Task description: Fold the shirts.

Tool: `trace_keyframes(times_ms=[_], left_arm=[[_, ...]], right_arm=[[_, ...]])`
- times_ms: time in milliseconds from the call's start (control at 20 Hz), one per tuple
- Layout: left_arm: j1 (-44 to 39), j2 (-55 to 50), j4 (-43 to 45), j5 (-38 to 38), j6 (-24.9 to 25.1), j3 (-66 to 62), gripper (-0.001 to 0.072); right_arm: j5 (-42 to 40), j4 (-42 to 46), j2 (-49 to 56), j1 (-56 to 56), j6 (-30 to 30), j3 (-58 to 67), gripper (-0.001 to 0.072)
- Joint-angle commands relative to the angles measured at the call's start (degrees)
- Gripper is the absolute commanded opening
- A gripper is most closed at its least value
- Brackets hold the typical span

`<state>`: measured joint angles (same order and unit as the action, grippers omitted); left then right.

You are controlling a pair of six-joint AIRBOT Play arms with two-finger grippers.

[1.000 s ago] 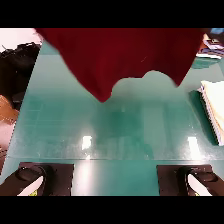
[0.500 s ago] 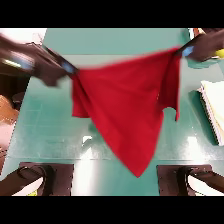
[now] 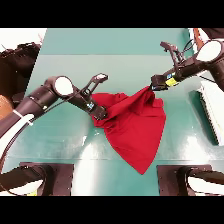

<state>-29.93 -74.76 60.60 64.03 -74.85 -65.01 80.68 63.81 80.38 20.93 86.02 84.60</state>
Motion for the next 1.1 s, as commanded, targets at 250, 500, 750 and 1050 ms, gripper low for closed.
trace_keyframes(times_ms=[250,500,750,1050], left_arm=[[13.05,-2.08,0.92,4.22,1.81,-12.94,0.0455],[22.12,-5.55,1.16,-2.01,1.84,-15.3,0.0455],[22.47,-19.12,1.49,-2.14,1.88,-15.3,0.0456],[22.43,-23.93,-0.33,-2.1,4.48,-15.3,0.0456]], right_arm=[[-1.03,0.2,0.37,-0.9,-0.13,-1.55,0.0019],[-1.01,0.2,0.37,-0.68,-0.13,-1.57,0.0019],[-0.59,0.2,0.37,-0.68,-0.11,-1.57,0.0019],[-1.25,0.22,0.37,0.24,-0.13,-1.6,0.0019]])
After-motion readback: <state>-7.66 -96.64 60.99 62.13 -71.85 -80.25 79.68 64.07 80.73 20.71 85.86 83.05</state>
